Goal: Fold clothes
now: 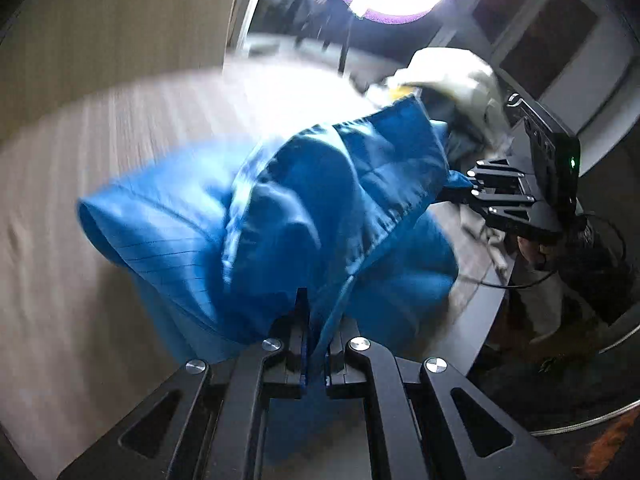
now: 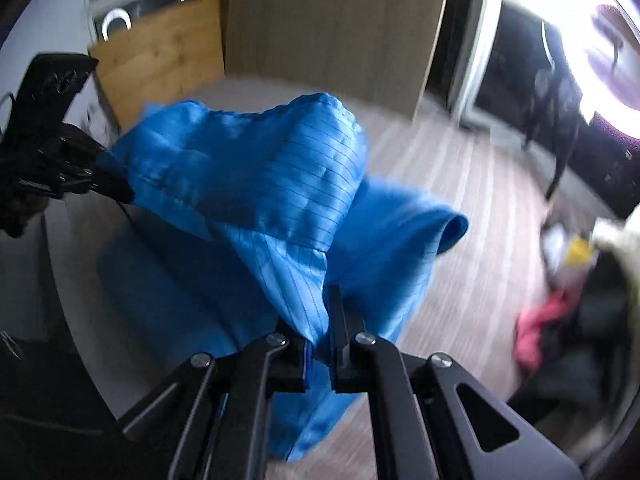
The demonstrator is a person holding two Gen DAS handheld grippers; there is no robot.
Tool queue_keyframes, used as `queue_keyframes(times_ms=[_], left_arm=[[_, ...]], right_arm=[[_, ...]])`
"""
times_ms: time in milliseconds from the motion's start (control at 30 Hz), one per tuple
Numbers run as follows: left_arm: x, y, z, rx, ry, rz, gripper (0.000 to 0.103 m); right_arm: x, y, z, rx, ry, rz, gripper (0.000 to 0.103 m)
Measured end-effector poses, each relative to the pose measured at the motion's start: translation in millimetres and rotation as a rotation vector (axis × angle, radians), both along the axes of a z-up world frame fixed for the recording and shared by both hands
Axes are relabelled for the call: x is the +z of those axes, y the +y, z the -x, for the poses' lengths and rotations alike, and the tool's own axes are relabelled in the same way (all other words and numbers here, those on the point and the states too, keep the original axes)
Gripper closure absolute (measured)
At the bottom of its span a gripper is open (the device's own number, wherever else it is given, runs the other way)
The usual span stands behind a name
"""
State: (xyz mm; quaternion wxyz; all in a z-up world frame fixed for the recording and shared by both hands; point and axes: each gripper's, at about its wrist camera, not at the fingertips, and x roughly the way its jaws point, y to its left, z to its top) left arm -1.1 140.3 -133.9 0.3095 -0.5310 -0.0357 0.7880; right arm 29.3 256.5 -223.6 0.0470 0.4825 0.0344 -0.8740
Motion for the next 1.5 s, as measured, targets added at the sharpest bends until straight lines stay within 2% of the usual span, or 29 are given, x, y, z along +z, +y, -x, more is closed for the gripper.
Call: queue_keyframes(times_ms=[100, 167, 233, 300, 400, 533, 633, 667, 800, 833, 900, 933, 967, 1000, 1033, 1067, 1133, 1200, 1300, 1367, 1500], left_arm=[[-31, 13, -17, -0.023, -0.028, 0.087, 0.096], [-37, 18, -26, -0.042, -0.048, 0.127, 0.095], [-26, 13, -42, -0.057, -0.055, 0.127, 0.091], [-5, 2, -62, -0.068, -0.057, 0.125, 0.087], [35, -11, -85, -0.073, -0.073, 0.081, 0.086], [83, -7, -74, -0.083, 0.045, 0.072, 0.081], [83, 3, -43, -0.084, 0.111, 0.102, 0.080], [74, 11, -32, -0.086, 0.107, 0.115, 0.080], [41, 25, -6, -0.055, -0.015, 0.112, 0.081], [38, 24, -6, -0.058, -0.019, 0.129, 0.080], [31, 26, -9, -0.077, -0.005, 0.205, 0.079], [27, 27, -10, -0.085, -0.005, 0.233, 0.082], [23, 26, -11, -0.088, -0.021, 0.234, 0.086], [19, 25, -12, -0.091, -0.036, 0.236, 0.097], [16, 24, -15, -0.091, -0.047, 0.236, 0.103], [16, 23, -20, -0.090, -0.049, 0.229, 0.103], [20, 21, -32, -0.098, -0.051, 0.207, 0.103], [21, 22, -52, -0.122, -0.052, 0.186, 0.103], [-1, 26, -82, -0.167, -0.112, 0.186, 0.103], [-14, 25, -91, -0.164, -0.154, 0.196, 0.103], [9, 9, -97, -0.129, -0.120, 0.157, 0.103]], right_arm=[[-33, -9, -11, 0.032, -0.082, -0.034, 0.098], [-45, -20, -16, 0.090, -0.128, -0.092, 0.097], [-40, -30, -30, 0.143, -0.139, -0.153, 0.093], [-23, -31, -54, 0.202, -0.171, -0.149, 0.078], [10, -19, -83, 0.228, -0.178, -0.100, 0.077], [65, 22, -81, 0.092, -0.065, 0.102, 0.077], [75, 40, -51, -0.025, 0.035, 0.199, 0.077], [70, 42, -39, -0.054, 0.049, 0.216, 0.077], [46, 33, 2, -0.152, -0.017, 0.427, 0.076], [43, 26, 5, -0.155, -0.028, 0.410, 0.075], [38, 11, 8, -0.151, -0.050, 0.295, 0.054], [34, 4, 10, -0.153, -0.071, 0.221, 0.054], [29, -1, 9, -0.149, -0.089, 0.172, 0.054], [24, -5, 8, -0.142, -0.107, 0.136, 0.058], [20, -7, 5, -0.130, -0.126, 0.134, 0.068], [16, -6, 1, -0.113, -0.146, 0.151, 0.099], [15, -9, -13, -0.076, -0.176, 0.195, 0.101], [17, -17, -35, -0.039, -0.177, 0.185, 0.101], [20, -23, -58, -0.012, -0.181, 0.173, 0.101], [24, -20, -65, -0.006, -0.184, 0.176, 0.101], [33, -14, -79, 0.007, -0.192, 0.182, 0.101]])
